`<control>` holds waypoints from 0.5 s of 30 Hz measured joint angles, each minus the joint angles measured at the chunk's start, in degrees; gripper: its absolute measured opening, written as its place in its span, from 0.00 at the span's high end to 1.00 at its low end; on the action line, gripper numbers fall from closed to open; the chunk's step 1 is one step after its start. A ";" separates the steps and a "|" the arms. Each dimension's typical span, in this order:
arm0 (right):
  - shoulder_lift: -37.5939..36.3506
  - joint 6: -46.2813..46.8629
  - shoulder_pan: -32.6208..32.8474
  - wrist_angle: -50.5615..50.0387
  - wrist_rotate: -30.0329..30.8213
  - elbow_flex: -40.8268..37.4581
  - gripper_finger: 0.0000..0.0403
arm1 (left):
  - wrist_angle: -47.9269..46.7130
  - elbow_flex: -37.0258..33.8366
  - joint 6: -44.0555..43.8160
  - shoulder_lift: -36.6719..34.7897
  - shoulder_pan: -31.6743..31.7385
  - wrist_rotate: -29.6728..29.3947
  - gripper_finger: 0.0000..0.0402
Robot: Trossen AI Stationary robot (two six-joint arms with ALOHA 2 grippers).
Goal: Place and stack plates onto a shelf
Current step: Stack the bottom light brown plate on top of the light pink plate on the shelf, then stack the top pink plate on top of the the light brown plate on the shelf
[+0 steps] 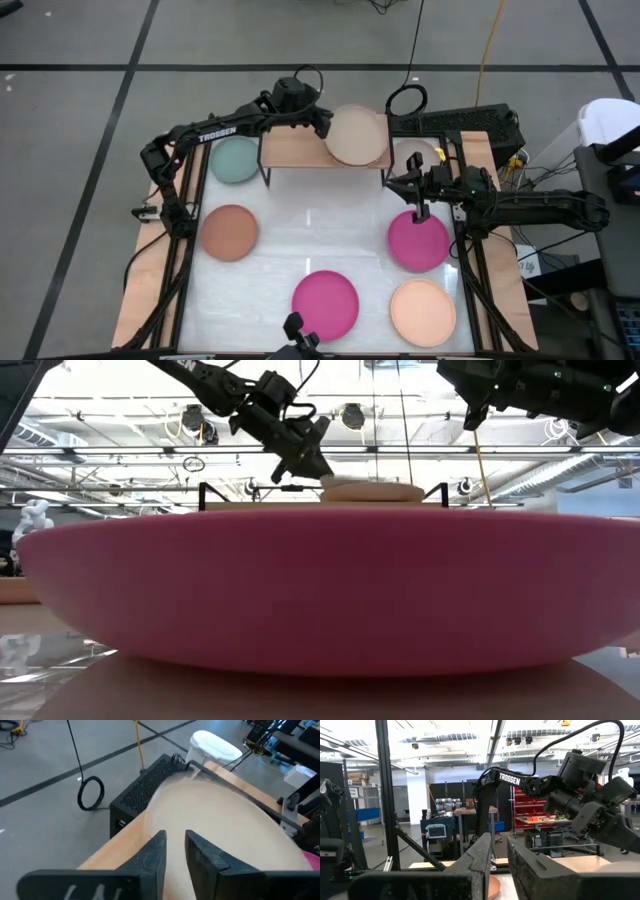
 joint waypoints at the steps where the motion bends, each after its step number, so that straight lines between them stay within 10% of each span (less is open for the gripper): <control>1: 0.00 -0.08 0.00 0.00 0.00 0.00 0.88 | 0.09 0.00 0.00 -0.22 0.00 0.00 0.80; 15: 0.00 -0.08 0.00 -0.56 0.02 0.00 0.88 | 0.87 0.00 0.00 -6.56 -0.16 0.57 0.78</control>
